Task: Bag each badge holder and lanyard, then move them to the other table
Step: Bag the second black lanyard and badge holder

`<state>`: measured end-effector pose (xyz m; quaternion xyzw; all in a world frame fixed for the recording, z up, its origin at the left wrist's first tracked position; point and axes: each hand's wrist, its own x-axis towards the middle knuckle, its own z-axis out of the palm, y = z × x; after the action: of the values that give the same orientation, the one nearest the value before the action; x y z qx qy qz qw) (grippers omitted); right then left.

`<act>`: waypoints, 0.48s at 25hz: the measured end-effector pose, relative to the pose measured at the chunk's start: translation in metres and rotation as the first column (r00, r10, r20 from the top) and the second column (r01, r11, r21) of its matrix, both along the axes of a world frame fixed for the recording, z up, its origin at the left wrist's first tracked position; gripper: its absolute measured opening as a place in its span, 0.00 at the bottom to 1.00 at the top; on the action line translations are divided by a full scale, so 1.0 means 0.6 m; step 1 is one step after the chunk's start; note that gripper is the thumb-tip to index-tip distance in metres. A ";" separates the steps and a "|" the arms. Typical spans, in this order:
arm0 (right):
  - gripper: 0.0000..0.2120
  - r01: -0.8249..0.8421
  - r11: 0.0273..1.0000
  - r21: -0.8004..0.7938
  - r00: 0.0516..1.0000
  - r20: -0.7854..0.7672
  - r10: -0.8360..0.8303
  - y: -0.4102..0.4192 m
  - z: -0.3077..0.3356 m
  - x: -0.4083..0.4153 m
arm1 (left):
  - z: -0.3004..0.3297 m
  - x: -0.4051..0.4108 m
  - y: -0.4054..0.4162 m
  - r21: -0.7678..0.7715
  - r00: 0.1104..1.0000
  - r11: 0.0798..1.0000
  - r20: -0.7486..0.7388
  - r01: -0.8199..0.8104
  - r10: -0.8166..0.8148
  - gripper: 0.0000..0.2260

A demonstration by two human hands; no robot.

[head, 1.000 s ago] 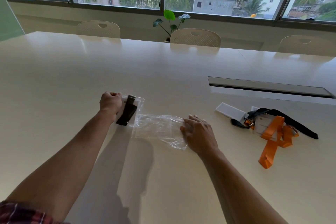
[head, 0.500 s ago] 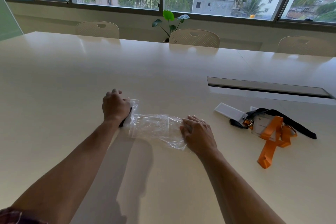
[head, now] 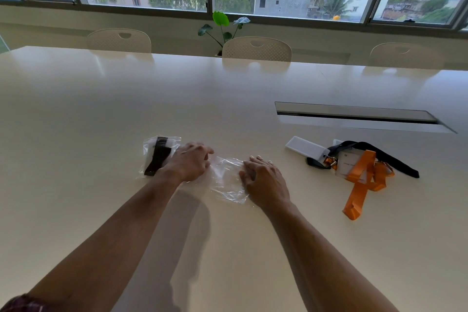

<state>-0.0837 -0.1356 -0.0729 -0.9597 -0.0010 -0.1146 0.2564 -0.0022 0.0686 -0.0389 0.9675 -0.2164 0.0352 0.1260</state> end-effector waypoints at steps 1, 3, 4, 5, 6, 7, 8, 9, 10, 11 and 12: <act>0.21 -0.001 1.000 -0.004 1.000 0.002 0.001 0.001 0.000 -0.001 | 0.001 0.000 -0.002 -0.010 1.000 1.000 -0.010 -0.005 0.005 0.14; 0.21 -0.004 1.000 -0.010 1.000 0.007 0.004 0.002 0.000 -0.002 | 0.001 -0.001 -0.005 -0.058 0.999 0.998 -0.040 -0.016 0.014 0.08; 0.21 -0.005 1.000 -0.011 1.000 0.008 0.006 0.002 0.000 -0.002 | 0.002 -0.002 -0.006 -0.094 0.998 0.995 -0.052 -0.023 0.018 0.05; 0.21 -0.005 1.000 -0.013 1.000 0.009 0.005 0.003 0.001 -0.001 | 0.004 -0.002 -0.008 -0.136 0.998 0.990 -0.062 -0.032 0.024 0.04; 0.20 -0.004 1.000 -0.014 1.000 0.009 0.004 0.003 0.002 -0.001 | 0.006 -0.003 -0.010 -0.189 0.997 0.981 -0.073 -0.044 0.031 0.03; 0.19 -0.003 1.000 -0.014 1.000 0.009 0.003 0.004 0.002 -0.001 | 0.010 -0.003 -0.011 -0.254 0.995 0.965 -0.087 -0.061 0.040 0.02; 0.17 -0.002 1.000 -0.011 1.000 0.008 0.002 0.006 0.004 -0.001 | 0.015 -0.003 -0.013 -0.322 0.994 0.943 -0.095 -0.081 0.052 0.03; 0.16 0.001 1.000 -0.006 1.000 0.008 -0.001 0.008 0.006 -0.001 | 0.021 -0.002 -0.014 -0.378 0.993 0.921 -0.094 -0.099 0.068 0.03; 0.14 0.007 1.000 -0.004 1.000 0.011 -0.007 0.011 0.008 -0.002 | 0.028 0.000 -0.015 -0.419 0.993 0.901 -0.081 -0.108 0.082 0.04; 0.13 0.020 1.000 -0.011 1.000 0.022 -0.020 0.015 0.010 -0.002 | 0.034 0.000 -0.016 -0.453 0.994 0.885 -0.062 -0.111 0.093 0.05; 0.12 0.039 0.999 -0.026 0.999 0.035 -0.038 0.020 0.012 -0.002 | 0.040 0.000 -0.018 -0.486 0.994 0.867 -0.042 -0.112 0.105 0.05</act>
<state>-0.0848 -0.1238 -0.0658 -0.9608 0.0114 -0.1359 0.2414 -0.0021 0.0578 -0.0150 0.9153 -0.1451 0.0888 0.3651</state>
